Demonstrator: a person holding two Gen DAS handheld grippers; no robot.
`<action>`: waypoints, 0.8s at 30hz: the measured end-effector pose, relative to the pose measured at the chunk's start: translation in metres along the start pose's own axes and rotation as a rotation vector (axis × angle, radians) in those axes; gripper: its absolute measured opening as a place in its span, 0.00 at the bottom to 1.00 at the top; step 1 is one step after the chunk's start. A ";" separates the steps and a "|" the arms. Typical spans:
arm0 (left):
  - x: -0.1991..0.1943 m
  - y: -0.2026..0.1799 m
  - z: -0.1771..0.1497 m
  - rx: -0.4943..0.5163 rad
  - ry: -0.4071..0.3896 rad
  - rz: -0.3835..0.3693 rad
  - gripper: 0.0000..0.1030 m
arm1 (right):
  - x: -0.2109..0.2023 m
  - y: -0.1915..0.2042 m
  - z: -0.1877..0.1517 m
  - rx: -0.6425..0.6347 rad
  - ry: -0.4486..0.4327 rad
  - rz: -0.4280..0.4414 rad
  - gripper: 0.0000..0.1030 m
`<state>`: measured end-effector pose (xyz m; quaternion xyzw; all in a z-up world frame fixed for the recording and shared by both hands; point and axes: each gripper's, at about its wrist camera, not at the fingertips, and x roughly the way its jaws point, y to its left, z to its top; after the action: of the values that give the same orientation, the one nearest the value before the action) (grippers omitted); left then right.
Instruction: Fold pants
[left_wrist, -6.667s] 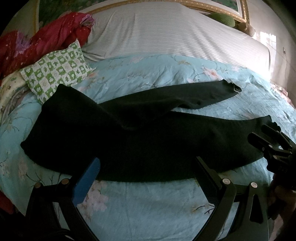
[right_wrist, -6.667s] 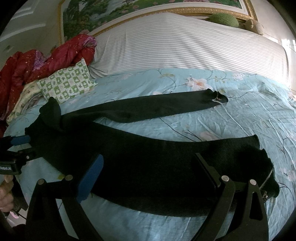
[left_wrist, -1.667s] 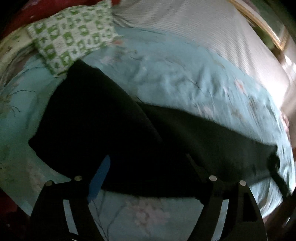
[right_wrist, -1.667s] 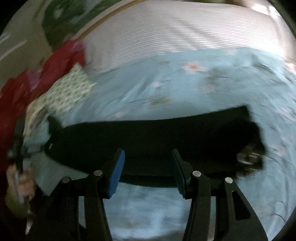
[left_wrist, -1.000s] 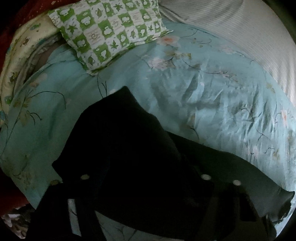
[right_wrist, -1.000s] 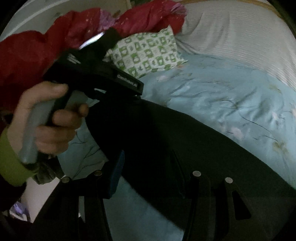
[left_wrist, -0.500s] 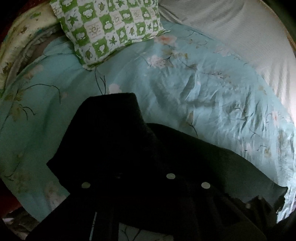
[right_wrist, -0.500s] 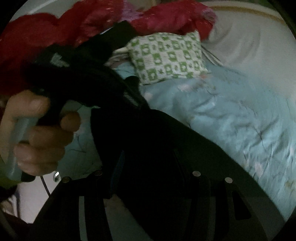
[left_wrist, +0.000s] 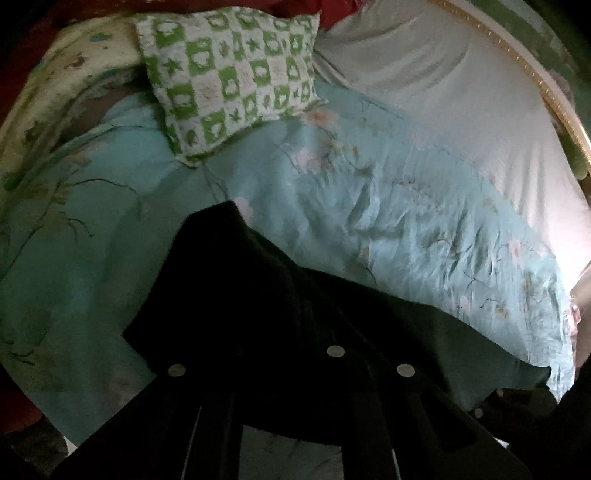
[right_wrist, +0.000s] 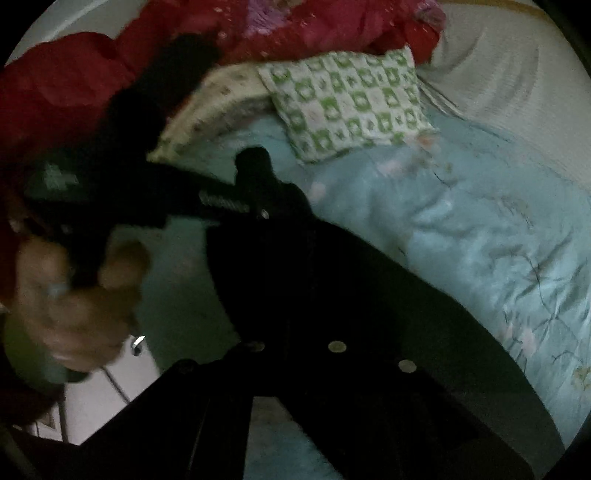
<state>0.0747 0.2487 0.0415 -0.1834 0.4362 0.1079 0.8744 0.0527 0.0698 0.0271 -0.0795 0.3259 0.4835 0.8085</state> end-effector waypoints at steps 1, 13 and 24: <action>0.000 0.005 -0.003 0.002 -0.002 0.001 0.06 | 0.003 0.003 0.001 0.006 0.008 0.010 0.06; 0.026 0.034 -0.038 0.043 -0.009 0.024 0.06 | 0.056 0.012 -0.019 0.012 0.128 -0.001 0.06; 0.006 0.069 -0.048 -0.066 -0.019 0.043 0.27 | 0.038 0.004 -0.026 0.110 0.121 0.067 0.24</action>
<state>0.0196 0.2915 -0.0058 -0.2016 0.4278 0.1429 0.8695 0.0501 0.0879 -0.0156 -0.0532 0.4027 0.4858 0.7740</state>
